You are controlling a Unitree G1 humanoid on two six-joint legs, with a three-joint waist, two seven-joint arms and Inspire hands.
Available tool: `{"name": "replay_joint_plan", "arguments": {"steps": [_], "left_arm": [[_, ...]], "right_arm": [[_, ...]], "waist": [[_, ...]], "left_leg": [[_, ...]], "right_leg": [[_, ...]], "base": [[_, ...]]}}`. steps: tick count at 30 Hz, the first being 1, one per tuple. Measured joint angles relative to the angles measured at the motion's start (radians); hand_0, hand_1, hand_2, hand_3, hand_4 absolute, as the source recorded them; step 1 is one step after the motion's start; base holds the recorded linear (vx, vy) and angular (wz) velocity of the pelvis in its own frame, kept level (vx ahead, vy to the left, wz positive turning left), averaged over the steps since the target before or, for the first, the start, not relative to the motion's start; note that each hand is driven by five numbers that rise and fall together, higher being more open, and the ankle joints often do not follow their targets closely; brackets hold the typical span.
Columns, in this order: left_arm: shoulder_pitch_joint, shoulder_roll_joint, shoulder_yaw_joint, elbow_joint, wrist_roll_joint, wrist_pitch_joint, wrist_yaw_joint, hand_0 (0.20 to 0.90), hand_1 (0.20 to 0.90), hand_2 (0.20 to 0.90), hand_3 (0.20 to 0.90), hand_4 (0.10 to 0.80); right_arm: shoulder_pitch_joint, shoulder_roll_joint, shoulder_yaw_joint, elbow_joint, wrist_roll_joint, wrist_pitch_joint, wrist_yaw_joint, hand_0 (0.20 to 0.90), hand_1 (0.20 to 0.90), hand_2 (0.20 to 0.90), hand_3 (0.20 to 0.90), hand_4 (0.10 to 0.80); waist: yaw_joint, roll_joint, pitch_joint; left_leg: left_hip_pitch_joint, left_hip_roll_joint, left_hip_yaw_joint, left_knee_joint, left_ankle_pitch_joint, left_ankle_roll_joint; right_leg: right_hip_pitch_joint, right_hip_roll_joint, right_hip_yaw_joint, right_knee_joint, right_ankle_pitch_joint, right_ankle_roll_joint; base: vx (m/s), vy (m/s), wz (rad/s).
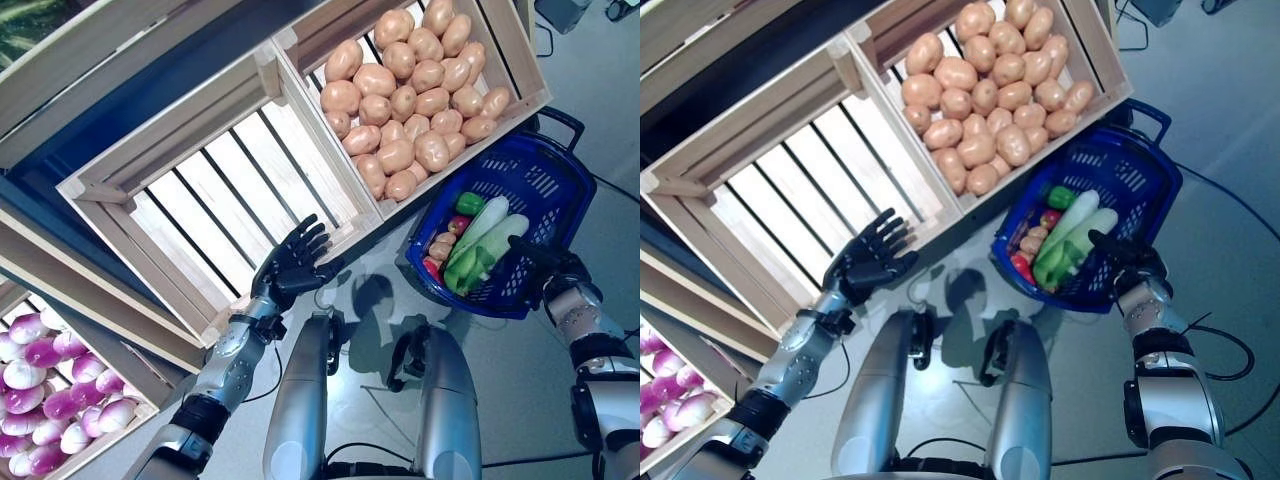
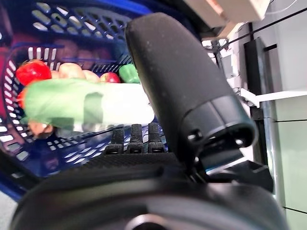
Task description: Put vegetables into the basket
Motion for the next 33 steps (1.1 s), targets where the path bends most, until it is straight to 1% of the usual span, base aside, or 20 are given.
{"name": "replay_joint_plan", "arguments": {"steps": [3,5,7,10,13,16,18,21,23,24,27,31,33], "left_arm": [[0.003,0.0,0.0,0.001,0.0,0.0,0.0,0.9,0.9,0.9,0.9,0.8],[0.008,-0.001,0.0,0.005,0.0,0.0,-0.002,0.9,0.9,0.9,0.9,0.8],[0.023,-0.002,0.001,0.006,0.0,0.0,-0.003,0.9,0.9,0.9,0.9,0.8],[0.03,-0.006,0.002,0.036,0.003,0.0,-0.008,0.9,0.9,0.9,0.9,0.8],[0.03,-0.008,0.004,0.071,0.044,0.0,-0.003,0.9,0.9,0.9,0.9,0.8],[0.028,-0.01,0.004,0.113,0.086,0.0,0.005,0.9,0.9,0.9,0.9,0.8],[0.03,-0.014,0.004,0.164,0.109,0.0,0.01,0.9,0.9,0.9,0.9,0.8],[0.052,-0.028,0.004,0.244,0.125,0.0,-0.009,0.9,0.9,0.9,0.9,0.8],[0.079,-0.042,0.006,0.267,0.125,-0.001,-0.055,0.9,0.9,0.9,0.9,0.8],[0.106,-0.056,0.005,0.293,0.126,-0.002,-0.093,0.9,0.9,0.9,0.9,0.8],[0.149,-0.083,0.005,0.366,0.161,-0.006,-0.145,0.9,0.9,0.9,0.9,0.8],[0.199,-0.095,0.004,0.469,0.239,-0.004,-0.191,0.9,0.9,0.9,0.9,0.8],[0.227,-0.1,0.004,0.508,0.26,0.002,-0.221,0.9,0.9,0.9,0.9,0.8]], "right_arm": [[0.002,0.0,0.002,0.0,-0.005,0.0,0.029,0.9,0.9,0.9,0.9,0.8],[0.008,0.002,0.004,-0.001,-0.031,0.0,0.04,0.9,0.9,0.9,0.9,0.8],[0.021,0.003,0.005,-0.002,-0.031,0.0,0.052,0.9,0.9,0.9,0.9,0.8],[0.044,0.022,0.004,-0.014,-0.031,0.0,0.059,0.9,0.9,0.9,0.9,0.8],[0.09,0.086,0.014,-0.041,-0.043,-0.003,0.062,0.9,0.9,0.9,0.9,0.8],[0.13,0.157,0.049,-0.039,-0.07,-0.003,0.066,0.9,0.9,0.9,0.9,0.8],[0.168,0.218,0.061,-0.039,-0.071,-0.003,0.077,0.9,0.9,0.9,0.9,0.8],[0.267,0.285,0.085,-0.037,-0.108,-0.004,0.103,0.9,0.9,0.9,0.9,0.8],[0.326,0.305,0.093,-0.037,-0.11,-0.007,0.116,0.9,0.9,0.9,0.9,0.8],[0.37,0.321,0.097,-0.035,-0.111,-0.009,0.127,0.9,0.9,0.9,0.9,0.8],[0.442,0.344,0.124,-0.023,-0.147,-0.019,0.163,0.9,0.9,0.9,0.9,0.8],[0.507,0.395,0.135,-0.005,-0.159,-0.027,0.2,0.9,0.9,0.9,0.9,0.8],[0.543,0.408,0.168,-0.004,-0.195,-0.027,0.224,0.9,0.9,0.9,0.9,0.8]], "waist": [[0.002,0.0,0.0],[0.002,-0.001,0.0],[0.003,-0.001,0.0],[0.001,-0.007,-0.001],[0.001,-0.016,-0.004],[0.001,-0.036,-0.017],[0.002,-0.055,-0.037],[0.001,-0.081,-0.136],[-0.001,-0.083,-0.193],[-0.003,-0.086,-0.249],[-0.009,-0.086,-0.331],[-0.024,-0.09,-0.389],[-0.028,-0.089,-0.408]], "left_leg": [[0.032,0.001,0.001,-0.021,0.0,0.0],[0.076,0.002,0.003,-0.057,0.003,-0.005],[0.135,0.006,0.006,-0.105,0.009,-0.013],[0.236,0.016,0.016,-0.207,0.029,-0.016],[0.345,0.018,0.022,-0.339,0.068,-0.026],[0.439,0.018,0.032,-0.461,0.106,-0.028],[0.523,0.021,0.044,-0.572,0.142,-0.03],[0.62,0.019,0.057,-0.743,0.199,-0.028],[0.692,0.019,0.062,-0.84,0.225,-0.025],[0.738,0.016,0.07,-0.912,0.246,-0.021],[0.826,0.005,0.075,-1.038,0.282,-0.013],[0.896,-0.004,0.076,-1.148,0.316,-0.006],[0.916,-0.009,0.074,-1.184,0.327,-0.002]], "right_leg": [[0.031,0.003,-0.001,-0.022,0.004,0.005],[0.073,0.008,-0.002,-0.057,0.012,0.013],[0.129,0.019,-0.004,-0.107,0.025,0.017],[0.223,0.036,-0.003,-0.212,0.055,0.028],[0.324,0.062,-0.004,-0.347,0.102,0.037],[0.409,0.078,-0.004,-0.463,0.142,0.045],[0.484,0.095,-0.002,-0.571,0.182,0.051],[0.571,0.118,-0.001,-0.737,0.241,0.063],[0.644,0.132,0.001,-0.845,0.276,0.071],[0.686,0.138,0.003,-0.916,0.301,0.078],[0.772,0.149,0.009,-1.049,0.345,0.093],[0.841,0.156,0.011,-1.165,0.385,0.108],[0.864,0.158,0.012,-1.204,0.398,0.113]], "base": [[0.044,0.025,-0.02],[0.063,0.019,-0.06],[0.07,0.02,-0.09],[0.1,0.012,-0.13],[0.119,0.002,-0.11],[0.137,-0.003,-0.1],[0.14,0.009,-0.15],[0.145,0.027,-0.11],[0.1,0.037,-0.1],[0.056,0.034,-0.1],[0.057,0.034,-0.08],[0.036,0.035,-0.02],[0.016,0.029,0.02]]}}
